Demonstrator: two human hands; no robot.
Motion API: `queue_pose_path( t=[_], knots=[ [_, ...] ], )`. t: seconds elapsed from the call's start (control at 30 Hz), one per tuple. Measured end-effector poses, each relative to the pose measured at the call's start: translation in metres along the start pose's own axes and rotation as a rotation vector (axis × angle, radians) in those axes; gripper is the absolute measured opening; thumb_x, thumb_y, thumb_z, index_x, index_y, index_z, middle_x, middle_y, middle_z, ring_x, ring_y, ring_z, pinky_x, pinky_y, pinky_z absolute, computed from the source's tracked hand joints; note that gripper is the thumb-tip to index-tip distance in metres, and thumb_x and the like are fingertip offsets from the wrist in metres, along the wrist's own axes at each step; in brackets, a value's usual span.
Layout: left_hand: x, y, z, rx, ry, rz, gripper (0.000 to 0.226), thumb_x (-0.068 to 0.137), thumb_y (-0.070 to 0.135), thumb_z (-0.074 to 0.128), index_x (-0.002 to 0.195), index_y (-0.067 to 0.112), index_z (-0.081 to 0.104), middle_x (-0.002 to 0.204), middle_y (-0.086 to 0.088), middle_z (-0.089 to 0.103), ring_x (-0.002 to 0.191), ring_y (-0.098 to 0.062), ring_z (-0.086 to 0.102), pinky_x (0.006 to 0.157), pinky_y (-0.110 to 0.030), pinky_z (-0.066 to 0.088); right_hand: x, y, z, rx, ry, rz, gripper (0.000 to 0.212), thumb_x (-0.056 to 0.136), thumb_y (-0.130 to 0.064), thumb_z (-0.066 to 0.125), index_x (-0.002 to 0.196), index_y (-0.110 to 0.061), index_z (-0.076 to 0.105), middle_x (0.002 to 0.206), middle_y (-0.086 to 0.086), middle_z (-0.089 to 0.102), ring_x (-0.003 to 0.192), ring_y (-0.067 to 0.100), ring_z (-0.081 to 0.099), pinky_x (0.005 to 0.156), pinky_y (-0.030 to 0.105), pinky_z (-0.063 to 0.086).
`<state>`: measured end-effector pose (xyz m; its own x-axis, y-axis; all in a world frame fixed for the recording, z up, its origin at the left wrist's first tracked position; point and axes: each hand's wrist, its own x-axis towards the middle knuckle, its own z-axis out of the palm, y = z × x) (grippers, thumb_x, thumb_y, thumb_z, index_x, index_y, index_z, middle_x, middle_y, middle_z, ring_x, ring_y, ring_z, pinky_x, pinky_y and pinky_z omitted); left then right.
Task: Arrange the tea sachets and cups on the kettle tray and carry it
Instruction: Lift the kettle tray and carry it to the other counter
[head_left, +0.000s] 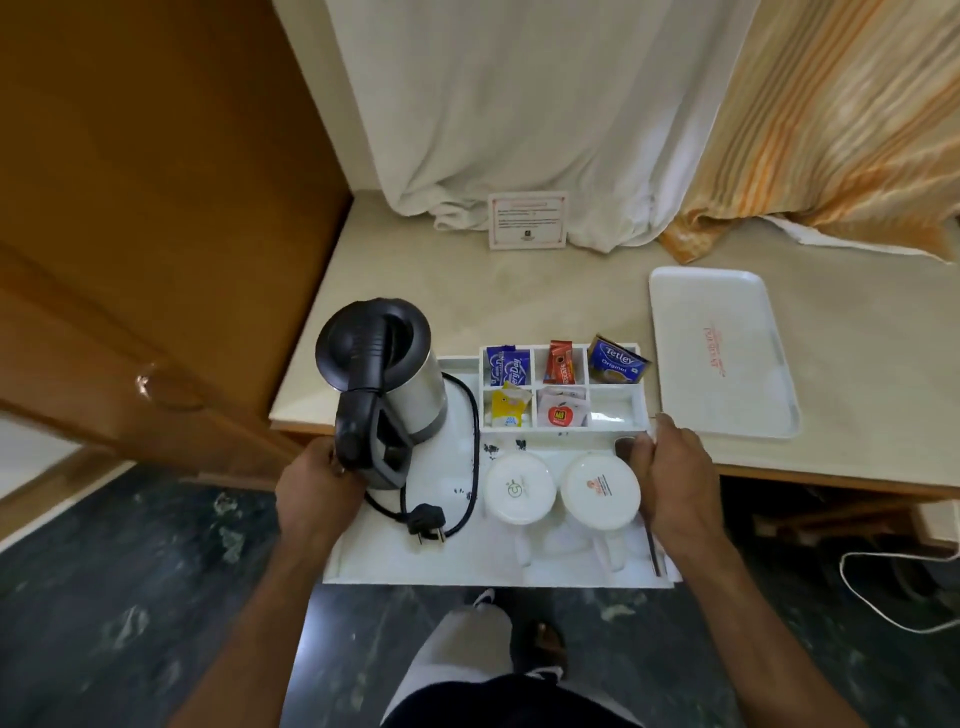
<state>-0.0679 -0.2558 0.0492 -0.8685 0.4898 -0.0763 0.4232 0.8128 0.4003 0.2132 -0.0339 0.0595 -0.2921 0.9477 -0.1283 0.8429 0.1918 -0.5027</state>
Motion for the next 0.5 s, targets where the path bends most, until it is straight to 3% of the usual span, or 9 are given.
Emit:
queue_pose_path(
  t=[0.07, 0.17, 0.33, 0.5],
  knots=[
    [-0.030, -0.014, -0.016, -0.092, 0.057, -0.049, 0.037, 0.077, 0.003, 0.065, 0.060, 0.026, 0.041, 0.053, 0.013, 0.037, 0.051, -0.019, 0.037, 0.053, -0.032, 0.029, -0.022, -0.002, -0.001, -0.014, -0.011, -0.036, 0.015, 0.096, -0.034, 0.048, 0.094, -0.020, 0.048, 0.090, 0.005, 0.058, 0.076, 0.019, 0.056, 0.061, 0.028, 0.048],
    [-0.063, -0.042, -0.039, -0.168, 0.054, -0.140, 0.025, 0.079, 0.013, 0.061, 0.064, 0.025, 0.046, 0.057, 0.009, 0.044, 0.055, -0.024, 0.043, 0.057, -0.034, 0.033, -0.057, -0.012, 0.003, -0.037, -0.012, -0.096, 0.015, 0.096, -0.032, 0.047, 0.089, -0.019, 0.047, 0.085, 0.005, 0.056, 0.071, 0.018, 0.050, 0.055, 0.025, 0.033],
    [-0.094, -0.112, -0.074, -0.175, 0.093, -0.222, 0.028, 0.082, 0.014, 0.062, 0.062, 0.026, 0.047, 0.058, 0.011, 0.048, 0.056, -0.021, 0.046, 0.058, -0.033, 0.034, -0.114, -0.051, 0.024, -0.016, -0.013, -0.144, 0.014, 0.095, -0.032, 0.050, 0.097, -0.019, 0.056, 0.092, 0.006, 0.059, 0.076, 0.020, 0.053, 0.066, 0.031, 0.042],
    [-0.119, -0.204, -0.116, -0.237, 0.166, -0.298, 0.026, 0.079, 0.011, 0.063, 0.060, 0.022, 0.049, 0.056, 0.005, 0.054, 0.055, -0.017, 0.051, 0.054, -0.033, 0.036, -0.174, -0.108, 0.064, -0.030, -0.044, -0.201, 0.019, 0.095, -0.034, 0.053, 0.102, -0.018, 0.058, 0.093, 0.007, 0.063, 0.078, 0.021, 0.057, 0.066, 0.032, 0.045]
  ],
)
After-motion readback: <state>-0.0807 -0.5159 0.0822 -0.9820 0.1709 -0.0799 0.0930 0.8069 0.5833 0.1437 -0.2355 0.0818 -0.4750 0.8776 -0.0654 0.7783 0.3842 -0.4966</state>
